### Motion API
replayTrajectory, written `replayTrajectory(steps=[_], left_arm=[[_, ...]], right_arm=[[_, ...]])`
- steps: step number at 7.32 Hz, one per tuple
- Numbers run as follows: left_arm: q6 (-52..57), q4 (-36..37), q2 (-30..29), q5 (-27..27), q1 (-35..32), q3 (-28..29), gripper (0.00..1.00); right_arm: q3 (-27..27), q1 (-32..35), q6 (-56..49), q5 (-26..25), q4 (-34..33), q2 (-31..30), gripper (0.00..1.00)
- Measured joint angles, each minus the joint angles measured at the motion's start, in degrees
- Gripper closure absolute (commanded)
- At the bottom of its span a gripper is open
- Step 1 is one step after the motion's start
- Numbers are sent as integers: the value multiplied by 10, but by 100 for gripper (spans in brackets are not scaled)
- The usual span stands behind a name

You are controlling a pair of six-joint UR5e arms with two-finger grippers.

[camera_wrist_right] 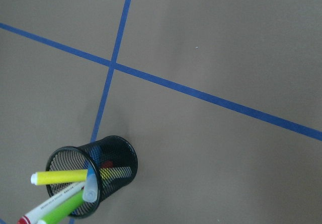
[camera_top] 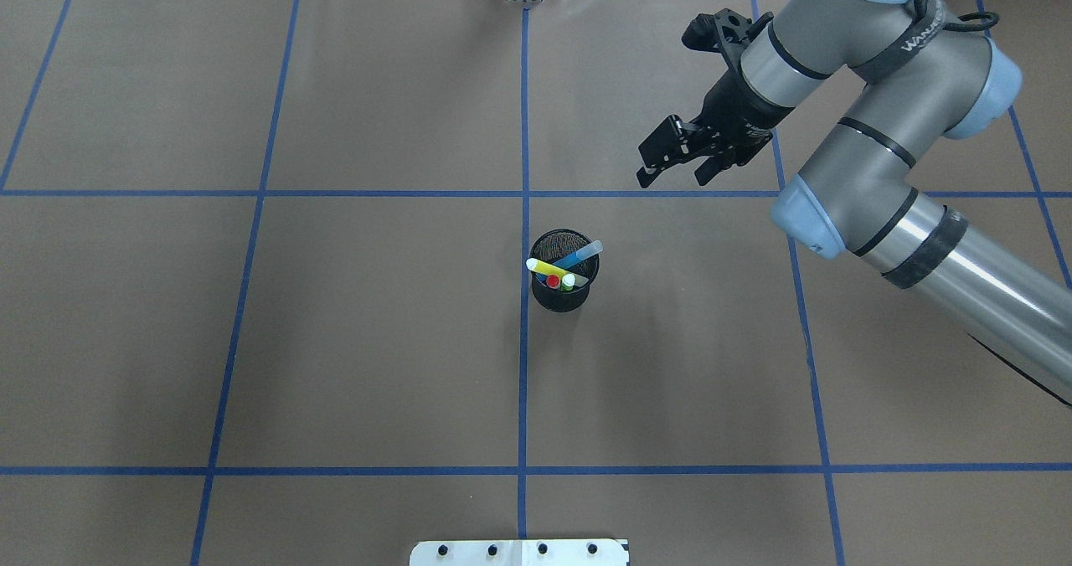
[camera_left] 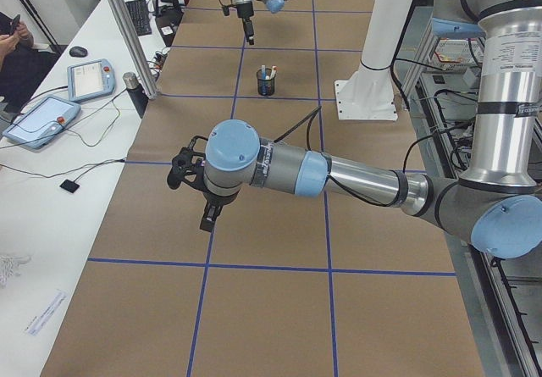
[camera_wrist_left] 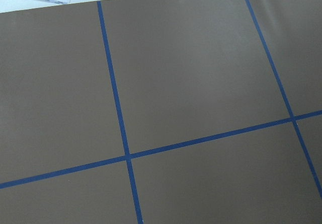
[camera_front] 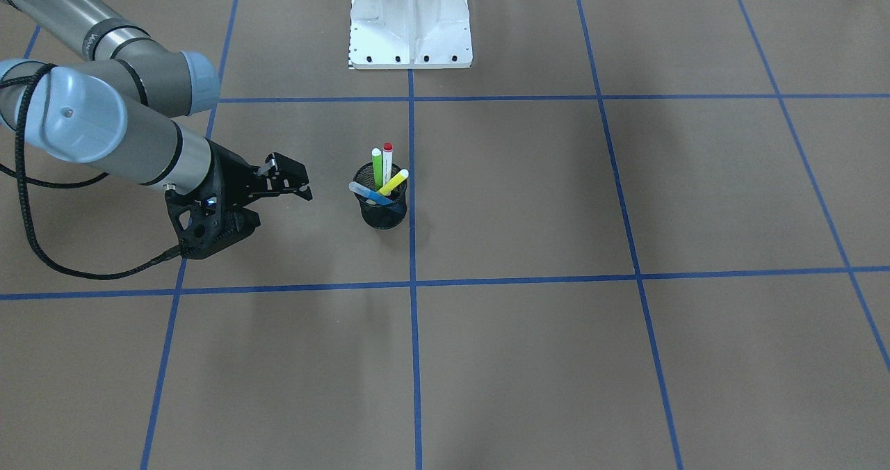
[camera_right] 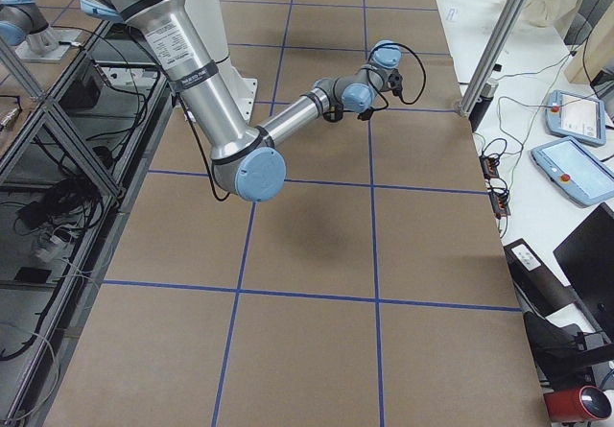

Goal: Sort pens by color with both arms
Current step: 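Move the right gripper down over the black mesh pen cup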

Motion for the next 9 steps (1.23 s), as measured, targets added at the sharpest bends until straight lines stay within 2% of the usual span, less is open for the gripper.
replayTrajectory(steps=[3, 6, 7, 9], left_arm=[[0, 0, 1, 0, 0, 0, 0], [0, 0, 1, 0, 0, 0, 0], [0, 0, 1, 0, 0, 1, 0], [-1, 0, 1, 0, 0, 2, 0]], right_arm=[[-33, -37, 128, -42, 60, 34, 3], [-27, -79, 202, -78, 122, 19, 4], [-21, -87, 205, -81, 130, 9, 6], [-9, -99, 208, -85, 135, -4, 19]])
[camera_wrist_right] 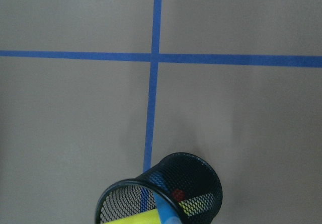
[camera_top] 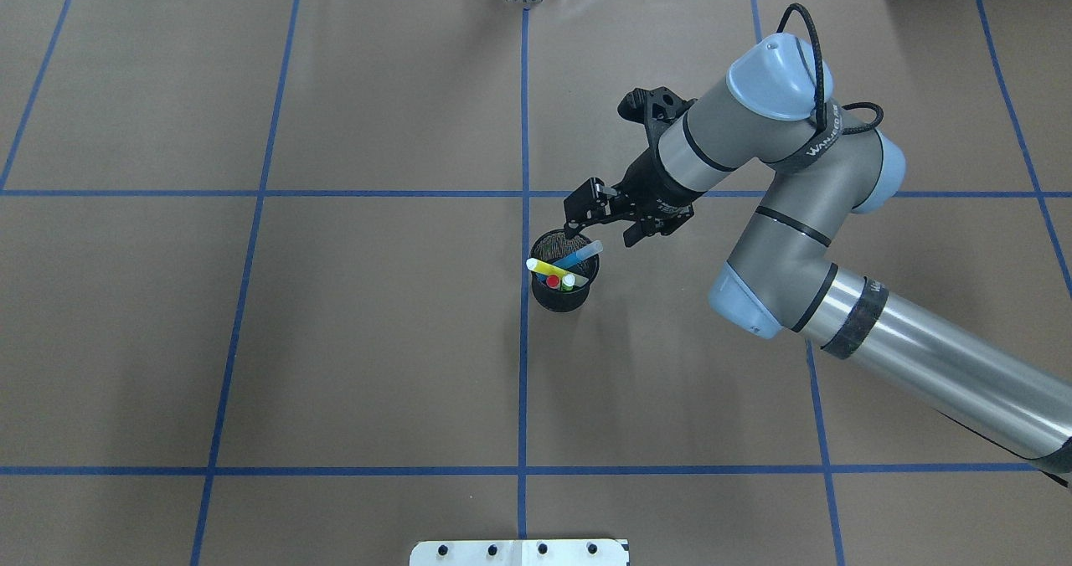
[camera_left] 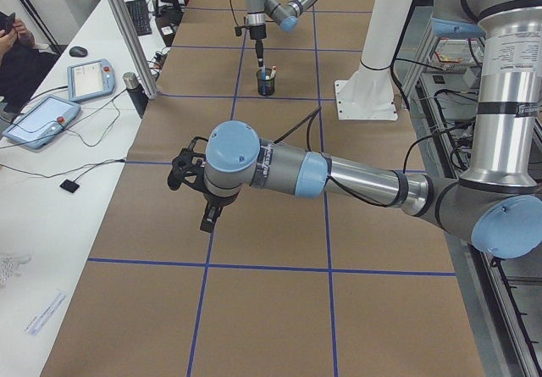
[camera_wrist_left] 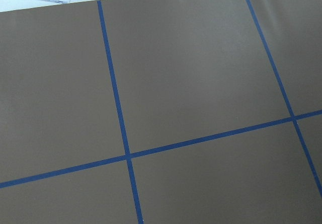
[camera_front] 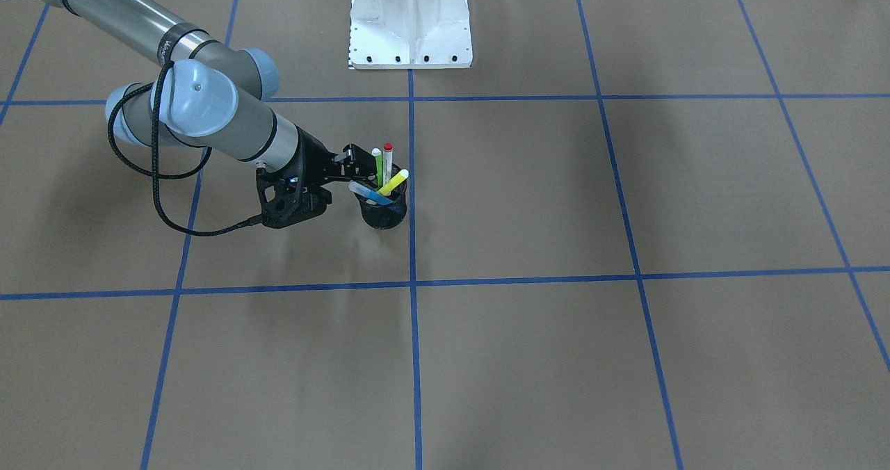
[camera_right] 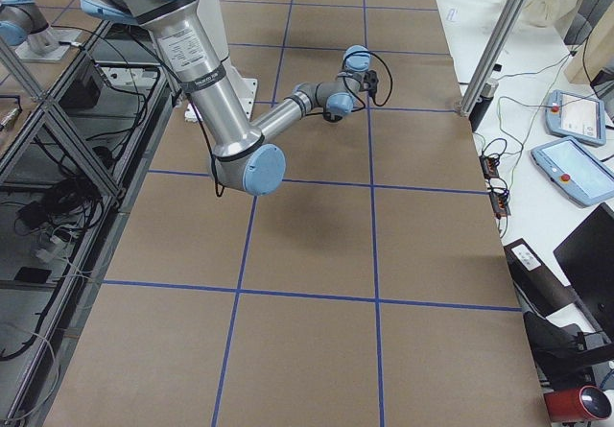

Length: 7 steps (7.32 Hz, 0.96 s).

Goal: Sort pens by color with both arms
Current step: 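Move the right gripper down over the black mesh pen cup, then close the right gripper on the blue marker in the cup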

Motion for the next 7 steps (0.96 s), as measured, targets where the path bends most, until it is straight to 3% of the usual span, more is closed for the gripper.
replayTrajectory(steps=[2, 7], left_arm=[[-1, 0, 0, 0, 0, 0, 0], [-2, -1, 0, 0, 0, 0, 0]], right_arm=[[16, -6, 3, -2, 0, -11, 36], [15, -18, 2, -26, -2, -5, 41]])
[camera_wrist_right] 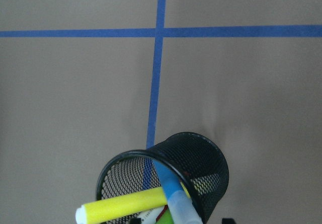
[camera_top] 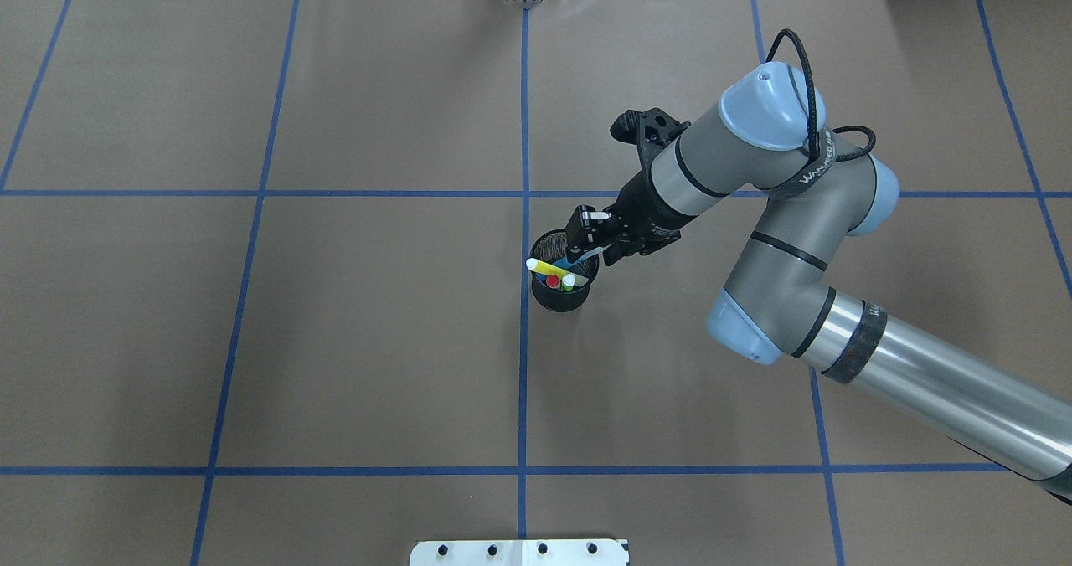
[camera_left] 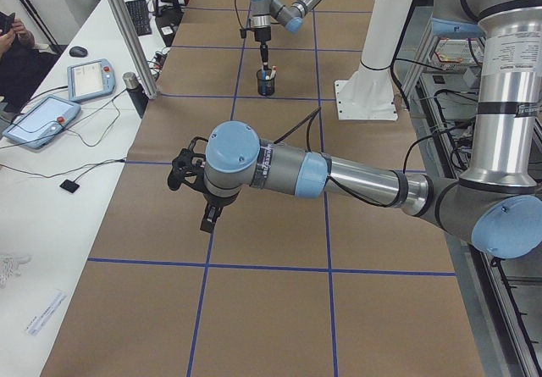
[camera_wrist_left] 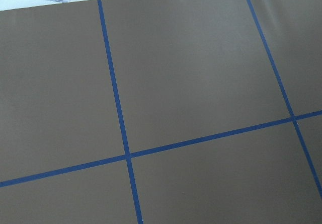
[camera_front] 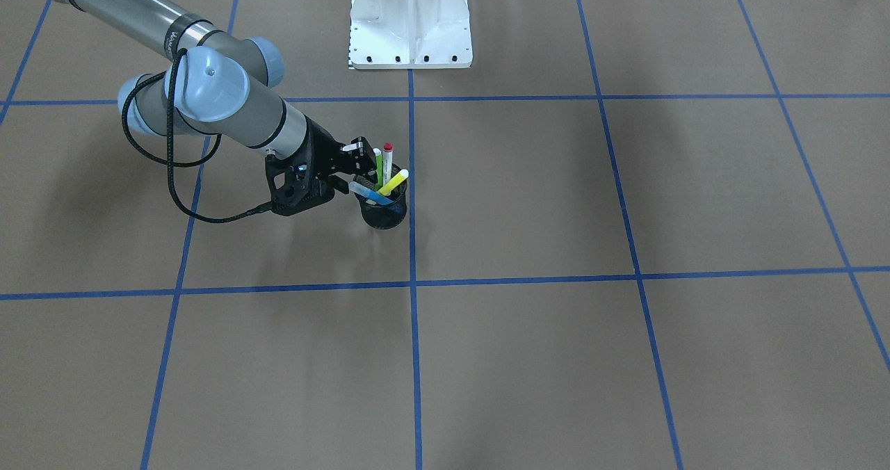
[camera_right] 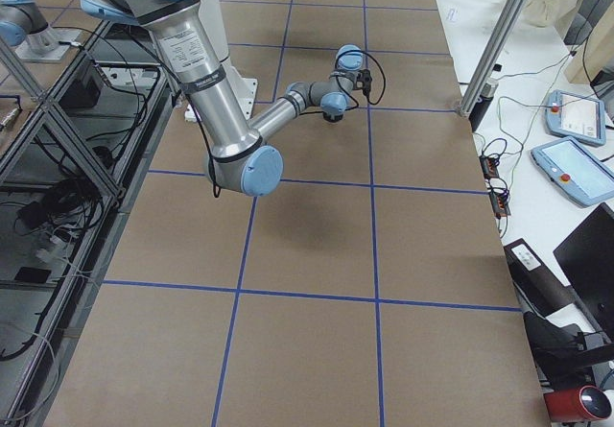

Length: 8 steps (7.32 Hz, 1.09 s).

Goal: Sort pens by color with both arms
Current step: 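Close the right gripper on the blue marker in the cup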

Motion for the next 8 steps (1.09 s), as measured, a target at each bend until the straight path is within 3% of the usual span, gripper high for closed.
replayTrajectory(steps=[8], left_arm=[[0, 0, 1, -1, 0, -2, 0]], right_arm=[[0, 10, -4, -4, -2, 12, 43]])
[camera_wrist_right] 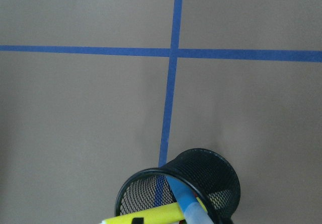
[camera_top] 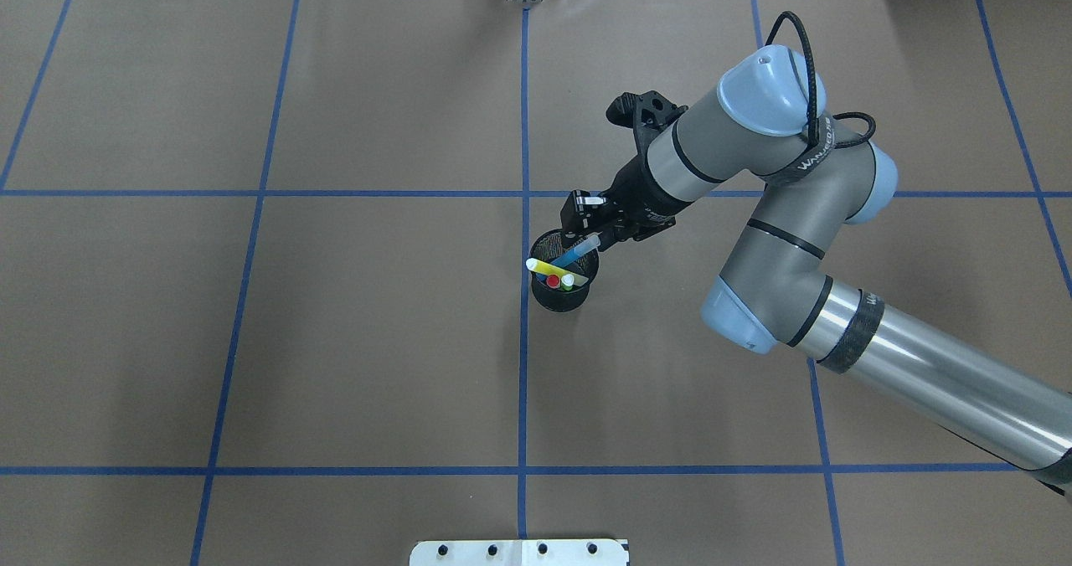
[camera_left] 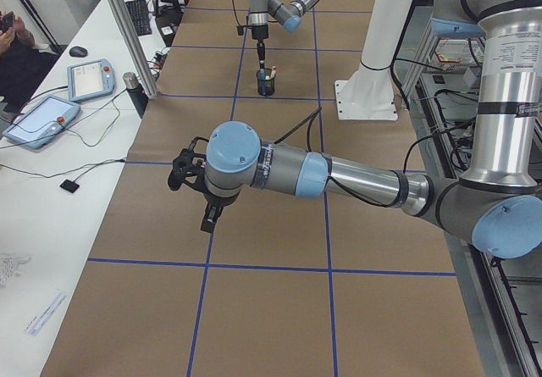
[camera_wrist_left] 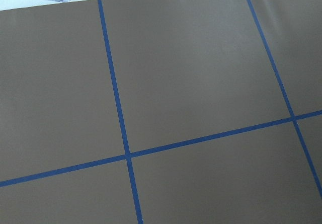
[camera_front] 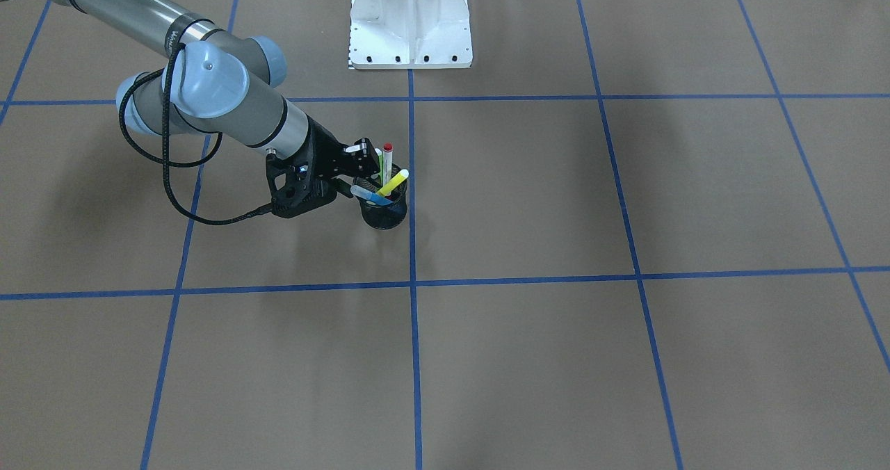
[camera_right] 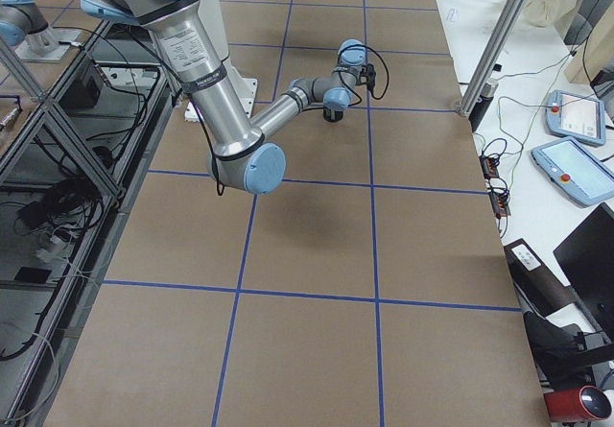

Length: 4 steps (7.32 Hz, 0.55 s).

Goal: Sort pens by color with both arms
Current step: 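Close the right gripper on the blue marker in the cup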

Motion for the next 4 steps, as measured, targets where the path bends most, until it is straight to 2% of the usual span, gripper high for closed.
replayTrajectory(steps=[2, 4], left_arm=[[0, 0, 0, 0, 0, 0, 0], [0, 0, 0, 0, 0, 0, 0]], right_arm=[[-4, -1, -2, 0, -1, 0, 45], [-9, -6, -3, 0, 0, -2, 53]])
